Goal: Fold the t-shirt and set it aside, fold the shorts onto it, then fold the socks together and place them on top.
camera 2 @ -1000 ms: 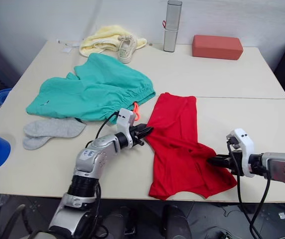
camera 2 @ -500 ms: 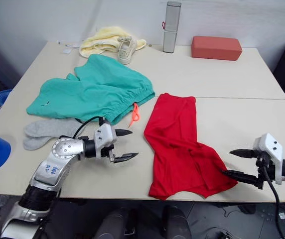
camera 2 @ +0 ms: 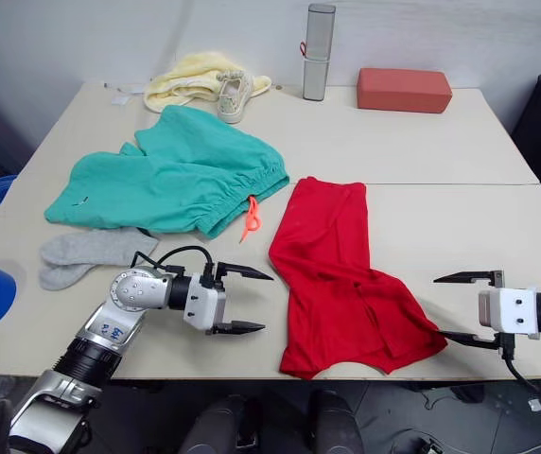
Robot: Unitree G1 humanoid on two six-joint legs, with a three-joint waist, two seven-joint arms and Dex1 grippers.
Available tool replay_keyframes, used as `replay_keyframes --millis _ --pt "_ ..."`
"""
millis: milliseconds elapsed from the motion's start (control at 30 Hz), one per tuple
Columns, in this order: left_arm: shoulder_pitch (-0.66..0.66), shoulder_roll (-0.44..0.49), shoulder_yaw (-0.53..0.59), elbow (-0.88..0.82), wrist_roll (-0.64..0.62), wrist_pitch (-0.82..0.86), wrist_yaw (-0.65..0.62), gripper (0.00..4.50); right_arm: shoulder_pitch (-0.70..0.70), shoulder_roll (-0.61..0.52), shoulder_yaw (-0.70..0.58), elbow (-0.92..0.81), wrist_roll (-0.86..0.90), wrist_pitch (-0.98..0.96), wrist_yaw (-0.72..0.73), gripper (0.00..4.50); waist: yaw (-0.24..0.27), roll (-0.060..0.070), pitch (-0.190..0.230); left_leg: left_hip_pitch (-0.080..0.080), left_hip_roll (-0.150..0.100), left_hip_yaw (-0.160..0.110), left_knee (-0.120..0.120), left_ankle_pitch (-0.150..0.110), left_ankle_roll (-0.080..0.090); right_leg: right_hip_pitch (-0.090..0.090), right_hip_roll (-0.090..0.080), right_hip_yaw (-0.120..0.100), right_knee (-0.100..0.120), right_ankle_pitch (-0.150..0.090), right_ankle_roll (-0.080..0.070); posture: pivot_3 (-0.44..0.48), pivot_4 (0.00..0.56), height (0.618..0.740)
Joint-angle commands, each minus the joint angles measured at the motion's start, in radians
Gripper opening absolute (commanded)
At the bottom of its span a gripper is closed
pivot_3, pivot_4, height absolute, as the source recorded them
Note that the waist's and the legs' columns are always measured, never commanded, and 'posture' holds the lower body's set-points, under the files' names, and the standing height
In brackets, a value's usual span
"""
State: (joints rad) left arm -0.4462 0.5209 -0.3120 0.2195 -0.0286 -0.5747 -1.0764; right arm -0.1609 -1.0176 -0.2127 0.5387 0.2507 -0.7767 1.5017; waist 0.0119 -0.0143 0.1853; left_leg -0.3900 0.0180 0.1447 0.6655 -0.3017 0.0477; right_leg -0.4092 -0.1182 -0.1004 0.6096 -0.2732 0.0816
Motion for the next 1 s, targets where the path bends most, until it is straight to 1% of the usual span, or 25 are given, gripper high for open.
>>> replay_keyframes --millis 33,67,100,133,167,200,267,333,367,433,467,500,533,633,700,767,867,933,1000 --pt "0.016 -0.019 0.027 -0.129 -0.175 0.4 0.031 4.49 0.043 -0.049 -0.025 -0.072 0.112 0.271 -0.005 4.5 0.001 0.0 0.0 0.0 0.0 0.0 0.0 0.0 0.0 0.0 0.0 0.0 0.0 0.0 0.0 0.0 0.15 0.74" --pt "0.034 0.006 0.034 -0.209 -0.286 0.658 0.039 4.49 0.08 -0.085 -0.036 -0.141 0.192 0.52 -0.019 4.5 0.0 0.0 0.0 0.0 0.0 0.0 0.0 0.002 0.003 0.0 -0.001 0.0 0.0 0.0 0.0 0.0 0.15 0.74" --pt "0.046 0.049 0.032 -0.281 -0.381 0.886 0.037 4.49 0.106 -0.121 -0.047 -0.193 0.263 0.746 -0.042 4.5 0.0 0.003 0.001 0.0 0.0 0.0 0.0 0.002 0.003 0.0 -0.001 0.0 0.0 0.0 0.0 0.0 0.15 0.74" --pt "0.051 0.086 0.032 -0.343 -0.443 1.057 0.035 4.49 0.13 -0.152 -0.06 -0.243 0.316 0.914 -0.062 4.5 -0.003 0.004 0.002 -0.002 0.0 -0.004 0.001 0.002 0.005 0.0 -0.003 -0.001 0.003 0.0 -0.001 0.0 0.15 0.74" --pt "0.051 0.118 0.041 -0.401 -0.52 1.199 0.032 4.49 0.174 -0.204 -0.076 -0.304 0.383 1.095 -0.052 4.5 -0.009 0.006 0.002 -0.002 0.0 -0.005 0.001 0.002 0.005 0.0 -0.004 -0.001 0.003 -0.001 -0.001 0.0 0.15 0.74" --pt "0.042 0.139 0.055 -0.452 -0.588 1.347 0.056 4.49 0.219 -0.245 -0.094 -0.357 0.422 1.223 -0.039 4.5 -0.011 0.008 0.002 -0.002 0.0 -0.007 0.001 0.003 0.005 0.0 -0.004 -0.002 0.003 -0.001 -0.002 0.0 0.15 0.74" --pt "0.013 0.14 0.081 -0.513 -0.664 1.58 0.146 4.49 0.3 -0.298 -0.125 -0.443 0.468 1.394 -0.023 4.5 -0.011 0.01 0.002 -0.002 0.0 -0.009 0.001 0.003 0.005 0.001 -0.005 -0.005 0.003 -0.002 -0.004 0.0 0.15 0.74" --pt "-0.013 0.113 0.106 -0.538 -0.697 1.74 0.231 4.49 0.339 -0.303 -0.143 -0.502 0.481 1.49 -0.056 4.5 -0.01 0.01 0.002 -0.002 0.0 -0.014 0.001 0.002 0.006 0.004 -0.005 -0.009 0.002 -0.003 -0.005 0.0 0.15 0.74" --pt "-0.027 0.073 0.131 -0.536 -0.714 1.824 0.288 4.49 0.339 -0.29 -0.14 -0.524 0.475 1.52 -0.095 4.5 -0.009 0.01 0.002 -0.001 0.0 -0.015 0.001 0.002 0.006 0.005 -0.005 -0.01 0.002 -0.003 -0.005 0.0 0.15 0.74" --pt "-0.065 -0.043 0.197 -0.521 -0.732 2.014 0.4 4.49 0.299 -0.246 -0.12 -0.546 0.457 1.581 -0.209 4.5 -0.003 0.01 0.002 -0.001 -0.002 -0.017 0.0 0.002 0.006 0.008 -0.005 -0.011 0.001 -0.003 -0.004 0.0 0.15 0.74" --pt "-0.075 -0.081 0.222 -0.521 -0.734 2.073 0.432 4.49 0.287 -0.233 -0.117 -0.553 0.452 1.602 -0.239 4.5 0.001 0.01 0.002 -0.001 -0.002 -0.017 0.001 0.002 0.006 0.008 -0.005 -0.012 0.001 -0.003 -0.004 0.0 0.15 0.74" --pt "-0.084 -0.105 0.215 -0.523 -0.712 2.116 0.467 4.49 0.269 -0.22 -0.103 -0.555 0.435 1.618 -0.276 4.5 0.005 0.01 0.002 -0.002 -0.003 -0.017 0.001 0.003 0.005 0.008 -0.005 -0.012 0.001 -0.003 -0.003 0.0 0.15 0.74" --pt "-0.086 -0.114 0.182 -0.525 -0.673 2.122 0.509 4.49 0.255 -0.209 -0.086 -0.559 0.413 1.616 -0.302 4.5 0.009 0.01 0.002 -0.002 -0.003 -0.017 0.001 0.005 0.002 0.008 -0.005 -0.012 0.001 -0.003 -0.003 0.0 0.15 0.74" --pt "-0.082 -0.221 0.203 -0.501 -0.618 2.147 0.616 4.49 0.232 -0.184 -0.046 -0.568 0.378 1.622 -0.342 4.5 0.014 0.01 0.002 -0.001 -0.003 -0.016 0.0 0.005 0.001 0.008 -0.004 -0.012 0.001 -0.003 -0.002 0.0 0.15 0.74" --pt "-0.088 -0.263 0.191 -0.492 -0.602 2.151 0.649 4.49 0.217 -0.165 -0.024 -0.575 0.36 1.624 -0.362 4.5 0.023 0.01 0.002 -0.001 -0.004 -0.016 0.001 0.005 0.001 0.009 -0.004 -0.012 0.001 -0.003 -0.002 0.0 0.15 0.74" --pt "-0.083 -0.307 0.192 -0.487 -0.59 2.151 0.678 4.49 0.203 -0.153 -0.01 -0.582 0.36 1.658 -0.377 4.5 0.029 0.01 0.002 0.0 -0.004 -0.016 0.002 0.003 -0.004 0.01 -0.004 -0.012 0.001 -0.002 0.0 0.0 0.15 0.74" --pt "-0.07 -0.345 0.178 -0.482 -0.589 2.16 0.696 4.49 0.209 -0.155 -0.004 -0.608 0.392 1.723 -0.358 4.5 0.035 0.009 0.001 0.002 -0.004 -0.016 0.002 0.003 -0.004 0.014 -0.004 -0.012 -0.001 -0.002 0.0 0.0 0.15 0.74" --pt "-0.06 -0.352 0.156 -0.477 -0.592 2.159 0.696 4.5 0.229 -0.159 -0.002 -0.64 0.405 1.745 -0.339 4.14 0.04 0.009 -0.001 0.002 -0.004 -0.017 0.002 0.003 -0.004 0.014 -0.004 -0.012 -0.002 -0.002 0.0 0.0 0.15 0.74" --pt "-0.053 -0.355 0.143 -0.466 -0.583 2.138 0.698 4.12 0.238 -0.151 -0.007 -0.668 0.416 1.775 -0.346 3.67 0.042 0.009 -0.001 0.002 -0.004 -0.018 0.002 0.002 -0.004 0.015 -0.004 -0.013 -0.002 -0.002 0.0 0.0 0.15 0.74"
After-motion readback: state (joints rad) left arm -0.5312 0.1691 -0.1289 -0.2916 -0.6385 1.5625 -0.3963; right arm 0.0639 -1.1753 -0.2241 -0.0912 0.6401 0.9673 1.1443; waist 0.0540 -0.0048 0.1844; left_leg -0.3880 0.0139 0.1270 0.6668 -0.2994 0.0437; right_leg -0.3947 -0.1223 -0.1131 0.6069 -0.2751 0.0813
